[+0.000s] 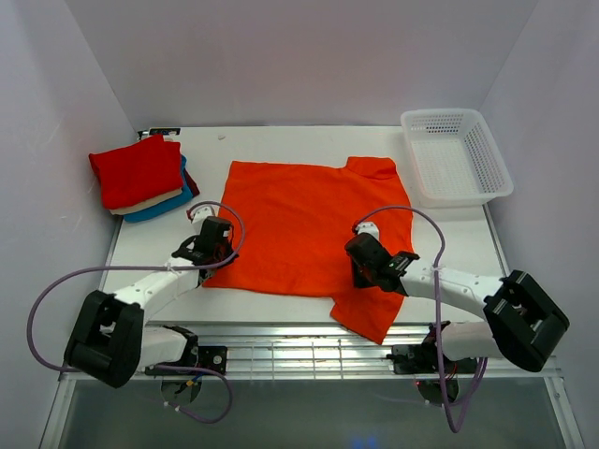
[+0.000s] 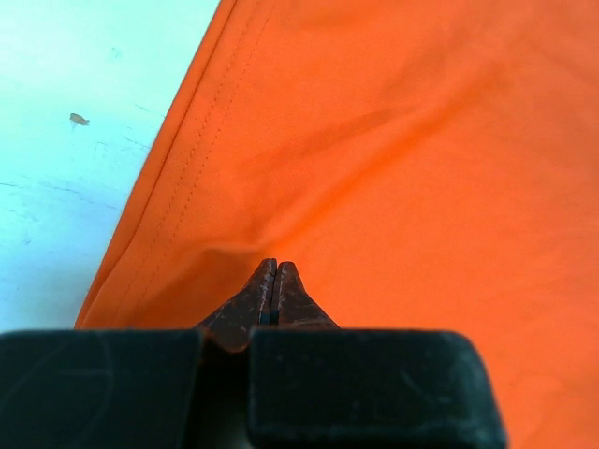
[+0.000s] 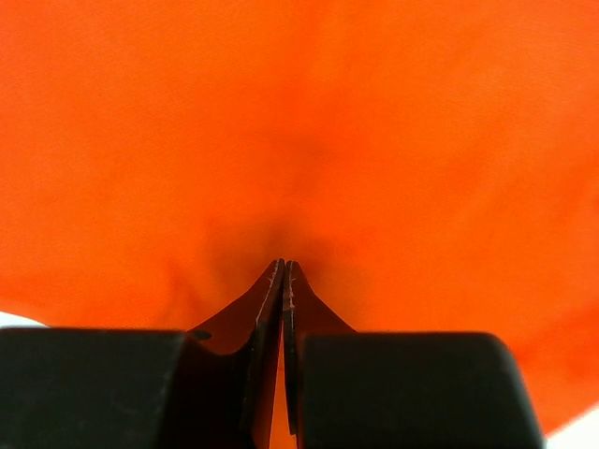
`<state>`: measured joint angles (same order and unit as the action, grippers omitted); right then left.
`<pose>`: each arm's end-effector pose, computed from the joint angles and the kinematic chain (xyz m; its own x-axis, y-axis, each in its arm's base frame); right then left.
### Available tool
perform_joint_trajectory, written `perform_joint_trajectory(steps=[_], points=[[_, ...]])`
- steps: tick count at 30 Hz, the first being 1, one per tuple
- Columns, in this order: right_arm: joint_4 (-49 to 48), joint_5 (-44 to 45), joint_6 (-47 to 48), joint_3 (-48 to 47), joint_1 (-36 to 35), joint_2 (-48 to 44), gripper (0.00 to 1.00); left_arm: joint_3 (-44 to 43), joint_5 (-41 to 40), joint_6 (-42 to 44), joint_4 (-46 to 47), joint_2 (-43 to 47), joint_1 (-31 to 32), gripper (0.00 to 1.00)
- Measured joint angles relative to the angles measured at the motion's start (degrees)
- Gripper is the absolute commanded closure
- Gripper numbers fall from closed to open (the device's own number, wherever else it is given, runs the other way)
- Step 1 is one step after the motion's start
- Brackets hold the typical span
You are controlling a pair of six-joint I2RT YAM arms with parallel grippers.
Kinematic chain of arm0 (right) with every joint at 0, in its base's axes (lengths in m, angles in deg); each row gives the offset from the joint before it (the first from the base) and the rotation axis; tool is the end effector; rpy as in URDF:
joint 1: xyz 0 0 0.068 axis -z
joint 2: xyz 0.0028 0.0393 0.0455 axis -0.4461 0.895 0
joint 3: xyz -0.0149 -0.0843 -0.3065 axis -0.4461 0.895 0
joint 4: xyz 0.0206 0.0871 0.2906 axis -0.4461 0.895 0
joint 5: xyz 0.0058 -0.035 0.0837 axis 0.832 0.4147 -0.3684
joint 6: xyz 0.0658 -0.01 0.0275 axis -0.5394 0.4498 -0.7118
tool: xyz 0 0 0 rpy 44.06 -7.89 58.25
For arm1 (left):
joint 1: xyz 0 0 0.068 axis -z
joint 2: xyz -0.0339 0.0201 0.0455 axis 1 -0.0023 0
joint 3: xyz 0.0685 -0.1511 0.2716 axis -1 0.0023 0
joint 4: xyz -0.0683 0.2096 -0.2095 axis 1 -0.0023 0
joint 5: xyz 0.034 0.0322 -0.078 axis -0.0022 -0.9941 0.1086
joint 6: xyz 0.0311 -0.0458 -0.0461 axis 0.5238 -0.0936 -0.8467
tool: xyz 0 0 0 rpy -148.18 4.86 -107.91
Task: Fold and stack the t-shirts
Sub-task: Flatten out the tshirt, then grap the side of the flattened tshirt furthest away from the robot with both arms
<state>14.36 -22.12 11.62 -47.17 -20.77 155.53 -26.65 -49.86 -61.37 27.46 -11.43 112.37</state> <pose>0.1990 0.1884 0.1615 -0.7710 -0.1062 -0.6280 -0.2069 0.9743 0.0892 0.2480 -0.0825 0.1574 -0.6898 -0.3810 -0.6156 -0.3363 0.9217 -0.1936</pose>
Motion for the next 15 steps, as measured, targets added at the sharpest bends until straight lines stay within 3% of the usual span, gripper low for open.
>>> perform_joint_trajectory(steps=[6, 10, 13, 14, 15], points=[[9.7, 6.3, 0.9, -7.7, 0.1, -5.3, 0.79, -3.3, -1.9, 0.0, -3.3, 9.6, 0.9, 0.99], [10.5, 7.3, 6.2, -20.6, 5.5, -3.5, 0.76, -12.4, -5.6, 3.6, 1.4, 5.7, 0.9, 0.77], [7.2, 4.9, 10.1, -29.0, 13.6, 2.1, 0.7, -22.3, -6.8, 7.6, 6.2, -5.4, -0.3, 0.59], [6.7, 3.1, 11.5, -31.9, 16.5, 4.9, 0.65, -25.9, -6.3, 8.8, 7.6, -9.8, -1.0, 0.37], [5.9, 1.5, 12.6, -34.8, 19.3, 8.4, 0.63, -29.7, -5.7, 10.2, 8.6, -14.4, -1.8, 0.26]])
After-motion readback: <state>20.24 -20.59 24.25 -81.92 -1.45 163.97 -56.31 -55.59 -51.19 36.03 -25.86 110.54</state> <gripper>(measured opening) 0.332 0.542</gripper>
